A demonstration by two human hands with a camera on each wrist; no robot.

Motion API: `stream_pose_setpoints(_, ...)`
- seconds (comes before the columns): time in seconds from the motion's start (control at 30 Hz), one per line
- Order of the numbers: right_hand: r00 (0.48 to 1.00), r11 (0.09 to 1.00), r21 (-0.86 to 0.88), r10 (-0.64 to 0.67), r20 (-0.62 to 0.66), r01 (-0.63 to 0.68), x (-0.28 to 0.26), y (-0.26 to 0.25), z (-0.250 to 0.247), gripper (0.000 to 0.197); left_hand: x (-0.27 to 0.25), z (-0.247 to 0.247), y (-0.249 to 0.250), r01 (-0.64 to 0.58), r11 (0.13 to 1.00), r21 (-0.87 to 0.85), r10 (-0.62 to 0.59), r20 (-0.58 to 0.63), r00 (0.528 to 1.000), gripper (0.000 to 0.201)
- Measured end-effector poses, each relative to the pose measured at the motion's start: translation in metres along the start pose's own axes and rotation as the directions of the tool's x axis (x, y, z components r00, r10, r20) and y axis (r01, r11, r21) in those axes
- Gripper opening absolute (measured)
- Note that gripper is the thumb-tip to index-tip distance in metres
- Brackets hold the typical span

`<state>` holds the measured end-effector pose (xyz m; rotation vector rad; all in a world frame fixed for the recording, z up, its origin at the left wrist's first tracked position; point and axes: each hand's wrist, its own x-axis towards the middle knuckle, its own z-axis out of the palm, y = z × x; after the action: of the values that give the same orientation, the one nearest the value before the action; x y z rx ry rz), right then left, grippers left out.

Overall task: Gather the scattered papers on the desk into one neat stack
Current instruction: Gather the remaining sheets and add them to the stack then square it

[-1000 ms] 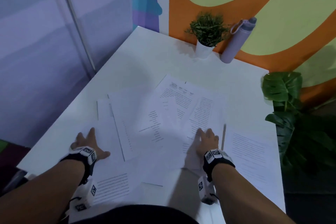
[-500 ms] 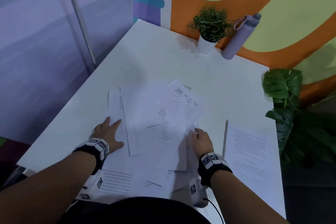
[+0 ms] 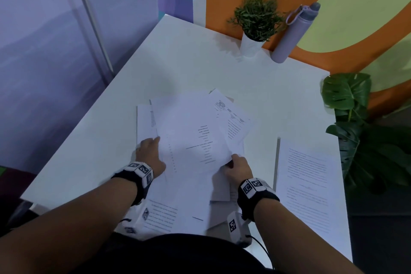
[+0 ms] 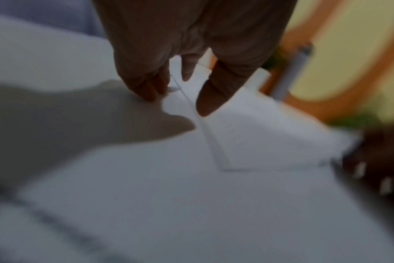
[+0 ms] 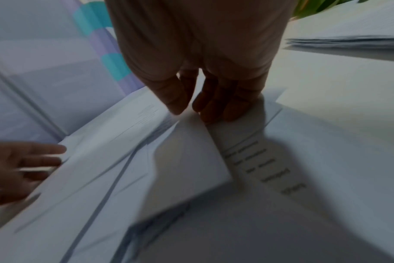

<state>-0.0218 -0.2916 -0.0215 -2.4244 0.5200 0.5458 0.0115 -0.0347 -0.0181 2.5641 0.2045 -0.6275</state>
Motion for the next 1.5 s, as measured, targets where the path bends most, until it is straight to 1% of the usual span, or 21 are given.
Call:
stream_pose_setpoints(0.1,0.998,0.995,-0.079,-0.055,0.044,0.058,-0.008,-0.004,0.008,0.024,0.010,-0.006,0.012,0.142,0.968,-0.205,-0.144,0.006,0.990,0.072)
stream_pose_setpoints(0.17,0.995,0.994,-0.076,-0.071,0.071,0.076,-0.012,-0.005,0.014,0.021,0.015,-0.005,0.016,0.212,0.940,-0.267,-0.212,0.031,0.977,0.081)
stream_pose_setpoints(0.27,0.982,0.992,0.005,-0.122,0.146,0.123,-0.019,-0.006,0.019,0.024,0.019,0.001,0.019,0.275,0.907,-0.317,-0.263,0.084,0.961,0.105)
stream_pose_setpoints(0.3,0.976,0.991,0.030,-0.130,0.173,0.127,-0.020,-0.006,0.019,0.027,0.020,0.004,0.020,0.274,0.912,-0.304,-0.260,0.087,0.962,0.105)
stream_pose_setpoints(0.37,0.976,0.993,0.056,-0.116,0.186,0.107,-0.021,-0.004,0.015,0.032,0.017,0.006,0.022,0.254,0.953,-0.167,-0.251,0.034,0.967,0.099)
stream_pose_setpoints(0.47,0.995,0.989,0.150,-0.013,0.096,-0.001,-0.015,0.000,0.005,0.019,0.012,0.007,0.026,0.249,0.965,0.078,-0.247,-0.026,0.969,0.106)
stream_pose_setpoints(0.53,0.997,0.947,0.311,0.066,0.048,-0.078,-0.010,0.002,-0.003,0.038,0.014,0.009,0.022,0.225,0.971,0.086,-0.222,-0.046,0.974,0.110)
stream_pose_setpoints(0.6,0.994,0.894,0.436,0.112,0.003,-0.103,-0.005,0.000,-0.013,0.057,0.014,0.006,0.015,0.205,0.976,0.077,-0.199,-0.075,0.977,0.100)
stream_pose_setpoints(0.67,0.989,0.864,0.495,0.138,-0.051,-0.095,0.003,-0.004,-0.022,0.057,0.013,0.001,0.005,0.208,0.972,0.111,-0.198,-0.093,0.976,0.093)
stream_pose_setpoints(0.73,0.991,0.883,0.463,0.120,-0.060,-0.079,0.011,-0.010,-0.027,0.044,0.011,-0.006,-0.007,0.229,0.963,0.140,-0.220,-0.077,0.972,0.097)
stream_pose_setpoints(0.83,1.000,0.956,0.292,0.015,-0.012,-0.011,0.020,-0.019,-0.024,0.023,0.010,-0.016,-0.022,0.227,0.960,0.164,-0.221,-0.057,0.974,0.104)
stream_pose_setpoints(0.93,0.998,0.986,0.161,-0.044,0.049,0.036,0.022,-0.021,-0.021,0.047,0.008,-0.026,-0.027,0.215,0.973,0.083,-0.213,-0.034,0.976,0.109)
stream_pose_setpoints(0.97,0.999,0.992,0.125,-0.028,0.027,0.024,0.021,-0.020,-0.023,0.052,0.007,-0.029,-0.028,0.224,0.973,0.045,-0.222,-0.046,0.974,0.104)
stream_pose_setpoints(1.03,0.997,0.991,0.132,0.043,-0.066,-0.034,0.021,-0.014,-0.026,0.053,0.009,-0.032,-0.033,0.204,0.978,-0.040,-0.208,-0.149,0.967,0.076)
stream_pose_setpoints(1.1,0.981,0.963,0.257,0.125,-0.146,-0.084,0.022,-0.003,-0.029,0.049,0.011,-0.037,-0.037,0.157,0.978,-0.139,-0.189,-0.261,0.947,0.041)
stream_pose_setpoints(1.13,0.974,0.937,0.337,0.151,-0.168,-0.088,0.021,0.002,-0.030,0.047,0.012,-0.040,-0.038,0.143,0.970,-0.196,-0.196,-0.287,0.938,0.034)
stream_pose_setpoints(1.2,0.971,0.884,0.463,0.168,-0.173,-0.070,0.019,0.008,-0.027,0.045,0.012,-0.046,-0.035,0.150,0.943,-0.297,-0.238,-0.287,0.928,0.031)
stream_pose_setpoints(1.3,0.984,0.831,0.557,0.106,-0.141,-0.010,0.010,0.004,-0.017,0.042,0.010,-0.048,-0.019,0.127,0.921,-0.368,-0.236,-0.265,0.935,0.024)
stream_pose_setpoints(1.4,0.993,0.834,0.551,0.061,-0.098,0.003,0.001,0.002,-0.004,0.042,0.007,-0.042,-0.007,0.071,0.890,-0.451,-0.196,-0.236,0.952,0.030)
stream_pose_setpoints(1.43,0.994,0.842,0.539,0.060,-0.092,-0.001,0.000,0.004,0.000,0.044,0.005,-0.041,-0.003,0.049,0.873,-0.485,-0.173,-0.214,0.961,0.026)
stream_pose_setpoints(1.5,0.996,0.870,0.493,0.045,-0.077,-0.002,-0.005,0.008,0.002,0.046,-0.002,-0.040,0.007,0.029,0.779,-0.626,-0.154,-0.145,0.977,0.014)
